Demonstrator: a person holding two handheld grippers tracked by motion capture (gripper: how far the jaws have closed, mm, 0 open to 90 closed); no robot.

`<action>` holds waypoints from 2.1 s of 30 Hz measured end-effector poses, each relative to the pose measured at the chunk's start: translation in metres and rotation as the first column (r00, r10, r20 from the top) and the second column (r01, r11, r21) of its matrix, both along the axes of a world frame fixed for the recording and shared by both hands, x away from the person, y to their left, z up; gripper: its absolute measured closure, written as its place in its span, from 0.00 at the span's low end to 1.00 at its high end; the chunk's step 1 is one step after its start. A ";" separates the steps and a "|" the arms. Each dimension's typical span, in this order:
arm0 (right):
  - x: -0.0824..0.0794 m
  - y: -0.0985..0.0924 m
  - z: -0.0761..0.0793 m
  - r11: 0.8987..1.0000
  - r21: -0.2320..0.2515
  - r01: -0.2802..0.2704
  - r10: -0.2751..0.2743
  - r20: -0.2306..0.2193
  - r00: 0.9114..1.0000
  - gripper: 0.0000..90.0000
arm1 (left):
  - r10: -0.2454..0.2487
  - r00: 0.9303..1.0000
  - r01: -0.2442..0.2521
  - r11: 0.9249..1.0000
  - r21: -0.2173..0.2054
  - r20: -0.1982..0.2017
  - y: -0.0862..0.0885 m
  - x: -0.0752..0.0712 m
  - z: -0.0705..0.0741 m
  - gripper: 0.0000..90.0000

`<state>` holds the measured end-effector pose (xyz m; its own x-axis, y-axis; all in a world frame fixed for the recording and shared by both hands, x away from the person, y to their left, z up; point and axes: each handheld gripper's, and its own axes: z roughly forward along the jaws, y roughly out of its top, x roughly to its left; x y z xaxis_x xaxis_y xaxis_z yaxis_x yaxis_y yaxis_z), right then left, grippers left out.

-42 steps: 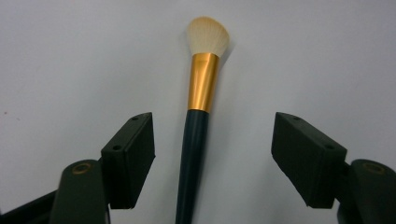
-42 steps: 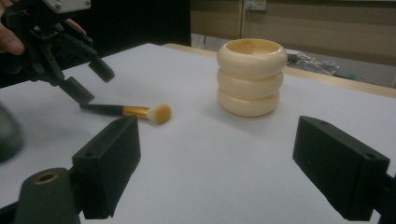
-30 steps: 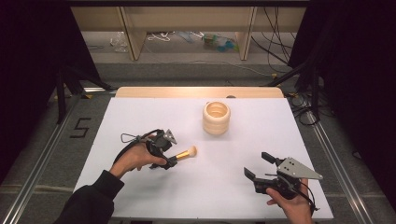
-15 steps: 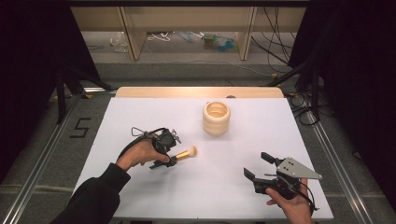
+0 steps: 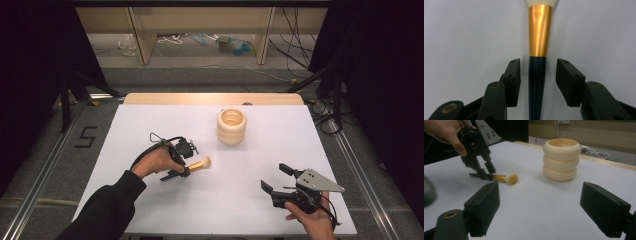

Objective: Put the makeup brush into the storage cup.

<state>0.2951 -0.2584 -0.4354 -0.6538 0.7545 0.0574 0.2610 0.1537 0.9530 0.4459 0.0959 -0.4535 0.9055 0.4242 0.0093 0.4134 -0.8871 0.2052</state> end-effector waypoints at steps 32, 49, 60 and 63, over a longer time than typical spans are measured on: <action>-0.001 0.000 0.000 1.000 -0.025 -0.009 0.009 -0.012 1.000 0.20 | -0.008 0.998 0.013 0.996 0.089 -0.058 -0.011 0.009 -0.004 0.82; -0.001 -0.001 0.001 1.000 -0.031 0.002 -0.003 -0.010 1.000 0.21 | -0.060 0.997 0.064 0.996 0.067 -0.057 -0.008 0.010 -0.004 0.83; -0.001 -0.001 0.001 1.000 -0.022 0.004 -0.004 -0.009 1.000 0.22 | -0.047 0.998 0.047 0.999 0.023 -0.029 0.005 0.011 -0.002 0.83; 0.000 -0.001 0.000 1.000 -0.018 0.007 -0.007 0.001 1.000 0.22 | -0.039 0.999 0.039 0.999 0.001 -0.009 0.007 0.012 0.000 0.83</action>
<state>0.2948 -0.2596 -0.4351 -0.6487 0.7598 0.0430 0.2615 0.1694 0.9502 0.4578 0.1033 -0.4536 0.9216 0.3881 0.0018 0.3800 -0.9031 0.2003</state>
